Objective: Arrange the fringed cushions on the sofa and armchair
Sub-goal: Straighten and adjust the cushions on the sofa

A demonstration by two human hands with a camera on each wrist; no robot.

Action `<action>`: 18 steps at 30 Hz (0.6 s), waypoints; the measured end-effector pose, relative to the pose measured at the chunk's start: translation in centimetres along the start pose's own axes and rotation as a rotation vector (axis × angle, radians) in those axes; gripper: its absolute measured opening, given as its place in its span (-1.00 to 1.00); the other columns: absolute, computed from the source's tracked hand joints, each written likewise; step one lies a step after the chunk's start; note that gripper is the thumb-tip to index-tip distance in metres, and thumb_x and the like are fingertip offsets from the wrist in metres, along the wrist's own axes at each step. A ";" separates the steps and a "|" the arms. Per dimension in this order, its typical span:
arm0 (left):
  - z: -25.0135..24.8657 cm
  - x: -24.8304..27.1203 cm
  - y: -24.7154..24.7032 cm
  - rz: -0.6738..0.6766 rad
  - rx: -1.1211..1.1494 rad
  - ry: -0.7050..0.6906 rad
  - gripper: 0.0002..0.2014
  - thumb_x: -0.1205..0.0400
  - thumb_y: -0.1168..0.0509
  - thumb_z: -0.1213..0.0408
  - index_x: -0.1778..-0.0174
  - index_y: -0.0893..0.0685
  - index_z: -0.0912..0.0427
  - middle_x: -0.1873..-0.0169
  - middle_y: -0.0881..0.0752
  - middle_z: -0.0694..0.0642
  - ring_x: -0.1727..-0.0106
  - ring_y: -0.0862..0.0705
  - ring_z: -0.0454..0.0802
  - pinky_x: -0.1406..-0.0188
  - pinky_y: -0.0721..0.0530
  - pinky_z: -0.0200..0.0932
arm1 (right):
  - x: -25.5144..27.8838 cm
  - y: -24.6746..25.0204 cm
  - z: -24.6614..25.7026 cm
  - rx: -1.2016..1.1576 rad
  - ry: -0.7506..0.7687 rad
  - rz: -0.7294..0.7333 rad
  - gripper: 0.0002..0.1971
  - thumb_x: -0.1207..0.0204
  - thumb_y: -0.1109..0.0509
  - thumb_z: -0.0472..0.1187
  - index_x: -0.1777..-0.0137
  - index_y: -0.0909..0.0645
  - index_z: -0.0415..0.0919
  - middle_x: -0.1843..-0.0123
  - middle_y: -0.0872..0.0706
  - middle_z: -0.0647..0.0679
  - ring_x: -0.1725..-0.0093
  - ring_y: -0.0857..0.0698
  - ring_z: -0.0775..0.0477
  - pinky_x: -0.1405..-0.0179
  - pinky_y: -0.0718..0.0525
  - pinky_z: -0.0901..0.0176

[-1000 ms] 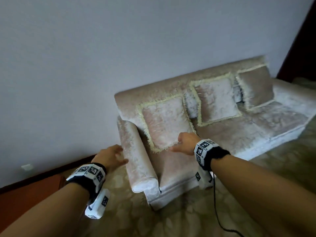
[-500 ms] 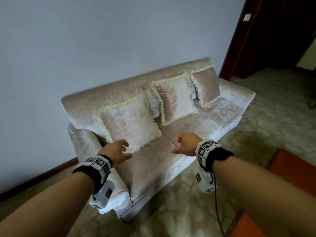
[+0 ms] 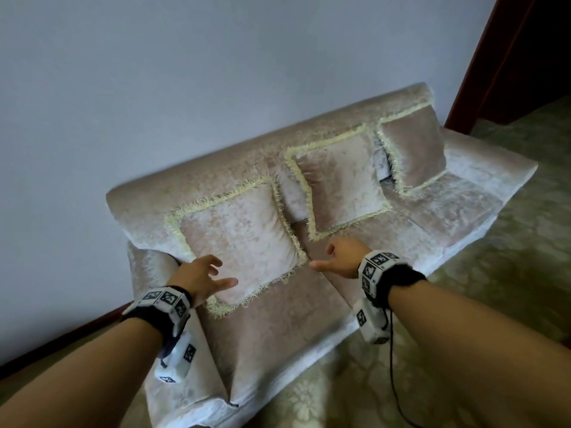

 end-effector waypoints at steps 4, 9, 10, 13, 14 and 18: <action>-1.8 -3.0 0.7 -0.007 0.049 0.051 -0.28 -0.43 -0.46 -0.32 -0.42 -0.55 0.00 -0.29 -0.71 0.00 -0.24 -0.71 0.02 -0.31 -0.66 -0.01 | -5.0 2.2 -1.8 0.011 0.004 0.062 -0.18 -0.51 -0.39 0.41 -0.32 -0.69 -0.42 -0.22 -0.79 -0.36 -0.20 -0.77 -0.35 -0.21 -0.72 -0.19; -1.2 -7.2 2.4 -0.030 0.043 0.118 -0.27 -0.44 -0.46 -0.31 -0.44 -0.55 0.02 -0.28 -0.72 0.00 -0.24 -0.71 0.03 -0.24 -0.63 -0.06 | -11.6 3.7 -0.5 0.040 0.073 0.060 -0.25 -0.44 -0.37 0.50 -0.23 -0.65 -0.21 -0.14 -0.79 -0.16 -0.08 -0.74 -0.18 -0.15 -0.73 -0.11; -0.9 -8.2 2.6 -0.026 0.050 0.130 -0.27 -0.44 -0.46 -0.31 -0.44 -0.55 0.01 -0.27 -0.72 0.00 -0.24 -0.71 0.03 -0.23 -0.63 -0.06 | -12.8 3.7 -0.2 0.045 0.075 0.078 -0.26 -0.45 -0.37 0.49 -0.21 -0.66 -0.22 -0.12 -0.78 -0.16 -0.07 -0.75 -0.19 -0.12 -0.73 -0.09; 0.1 -11.9 3.0 -0.005 0.059 0.151 -0.27 -0.43 -0.46 -0.33 -0.42 -0.55 0.00 -0.25 -0.72 -0.01 -0.24 -0.70 0.03 -0.29 -0.64 -0.02 | -16.5 3.8 0.8 0.058 0.079 0.135 -0.28 -0.52 -0.35 0.44 -0.16 -0.67 -0.30 -0.04 -0.76 -0.19 -0.11 -0.75 -0.26 0.05 -0.67 -0.03; 0.6 -13.4 3.1 0.001 0.057 0.154 -0.27 -0.42 -0.46 -0.34 -0.42 -0.55 -0.01 -0.25 -0.72 -0.01 -0.24 -0.71 0.03 -0.30 -0.65 0.00 | -18.0 4.1 1.0 0.068 0.076 0.138 -0.27 -0.54 -0.34 0.42 -0.19 -0.68 -0.33 -0.09 -0.77 -0.23 -0.14 -0.75 -0.27 0.00 -0.68 -0.05; 3.4 -21.0 3.4 0.012 0.124 0.186 -0.25 -0.40 -0.46 -0.35 -0.40 -0.56 0.02 -0.26 -0.72 0.03 -0.24 -0.71 0.09 -0.32 -0.66 0.08 | -25.1 5.2 1.6 0.078 0.031 0.107 -0.26 -0.51 -0.36 0.45 -0.23 -0.67 -0.29 -0.14 -0.79 -0.28 -0.10 -0.76 -0.27 -0.06 -0.70 -0.08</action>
Point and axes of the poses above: each hand's wrist, its own x-axis away from the middle knuckle, its own y-axis out of the back of the hand, z = x × y, the point moved 8 cm from there along -x, towards the middle knuckle
